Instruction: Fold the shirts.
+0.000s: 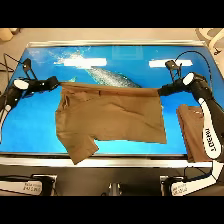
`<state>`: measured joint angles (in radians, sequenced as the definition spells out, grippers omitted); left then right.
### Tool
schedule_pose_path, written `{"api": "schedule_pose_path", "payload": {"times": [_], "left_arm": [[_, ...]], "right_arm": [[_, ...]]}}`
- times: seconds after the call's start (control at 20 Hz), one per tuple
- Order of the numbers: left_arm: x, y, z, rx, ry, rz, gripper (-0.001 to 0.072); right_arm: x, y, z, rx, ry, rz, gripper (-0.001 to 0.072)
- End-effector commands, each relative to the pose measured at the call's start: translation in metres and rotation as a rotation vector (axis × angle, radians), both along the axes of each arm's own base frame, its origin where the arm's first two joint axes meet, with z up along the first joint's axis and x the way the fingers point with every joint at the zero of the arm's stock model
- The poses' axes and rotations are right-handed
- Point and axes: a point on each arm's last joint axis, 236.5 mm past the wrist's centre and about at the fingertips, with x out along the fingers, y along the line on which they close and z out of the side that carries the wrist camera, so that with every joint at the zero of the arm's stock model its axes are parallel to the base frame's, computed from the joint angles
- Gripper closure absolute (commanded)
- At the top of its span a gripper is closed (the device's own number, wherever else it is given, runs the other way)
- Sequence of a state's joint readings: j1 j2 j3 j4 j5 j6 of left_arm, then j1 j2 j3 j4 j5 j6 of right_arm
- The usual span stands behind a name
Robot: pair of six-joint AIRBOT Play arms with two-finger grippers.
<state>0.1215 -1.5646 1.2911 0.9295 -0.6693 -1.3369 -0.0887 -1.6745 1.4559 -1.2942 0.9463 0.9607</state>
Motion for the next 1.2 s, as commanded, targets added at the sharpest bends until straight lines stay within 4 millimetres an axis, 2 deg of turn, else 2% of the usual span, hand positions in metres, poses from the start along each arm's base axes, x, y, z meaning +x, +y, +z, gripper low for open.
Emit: {"api": "schedule_pose_path", "payload": {"times": [0.0, 0.1, 0.2, 0.45, 0.55, 0.7, 0.75, 0.8, 0.85, 0.9, 1.0, 1.05, 1.15], "left_arm": [[-0.056, 0.011, -0.031, 0.076, 0.216, -0.154, 0.0683], [-0.080, 0.007, -0.052, 0.031, 0.336, -0.190, 0.0683], [-0.098, -0.002, -0.062, 0.004, 0.414, -0.236, 0.0683], [-0.113, -0.006, -0.066, -0.001, 0.475, -0.265, 0.0682], [-0.120, 0.002, -0.071, 0.042, 0.507, -0.279, 0.0682], [-0.120, 0.005, -0.077, 0.048, 0.524, -0.256, 0.0681], [-0.120, 0.002, -0.078, 0.036, 0.526, -0.257, 0.0630], [-0.119, 0.000, -0.077, 0.025, 0.523, -0.256, 0.0497], [-0.121, -0.002, -0.073, 0.006, 0.533, -0.251, 0.0354], [-0.125, -0.004, -0.065, -0.008, 0.544, -0.266, 0.0345], [-0.133, 0.000, -0.042, -0.005, 0.535, -0.293, 0.0344], [-0.137, 0.007, -0.033, 0.000, 0.530, -0.285, 0.0307], [-0.163, 0.014, -0.027, -0.024, 0.570, -0.275, 0.0303]], "right_arm": [[-0.064, 0.016, -0.025, 0.038, 0.278, 0.058, 0.0690], [-0.079, 0.018, -0.041, 0.041, 0.345, 0.066, 0.0690], [-0.076, 0.013, -0.046, 0.023, 0.332, 0.060, 0.0690], [-0.048, 0.008, -0.043, 0.020, 0.227, -0.013, 0.0690], [-0.048, 0.008, -0.043, 0.022, 0.229, -0.017, 0.0689], [-0.059, 0.011, -0.044, 0.037, 0.277, -0.032, 0.0688], [-0.060, 0.013, -0.044, 0.048, 0.284, -0.031, 0.0683], [-0.062, 0.016, -0.043, 0.060, 0.292, -0.030, 0.0585], [-0.064, 0.016, -0.041, 0.060, 0.297, -0.027, 0.0411], [-0.071, 0.012, -0.036, 0.040, 0.313, 0.004, 0.0333], [-0.095, -0.017, -0.024, -0.045, 0.379, 0.019, 0.0303], [-0.109, -0.032, -0.018, -0.061, 0.419, 0.005, 0.0281], [-0.143, -0.051, -0.011, -0.015, 0.519, -0.028, 0.0280]]}}
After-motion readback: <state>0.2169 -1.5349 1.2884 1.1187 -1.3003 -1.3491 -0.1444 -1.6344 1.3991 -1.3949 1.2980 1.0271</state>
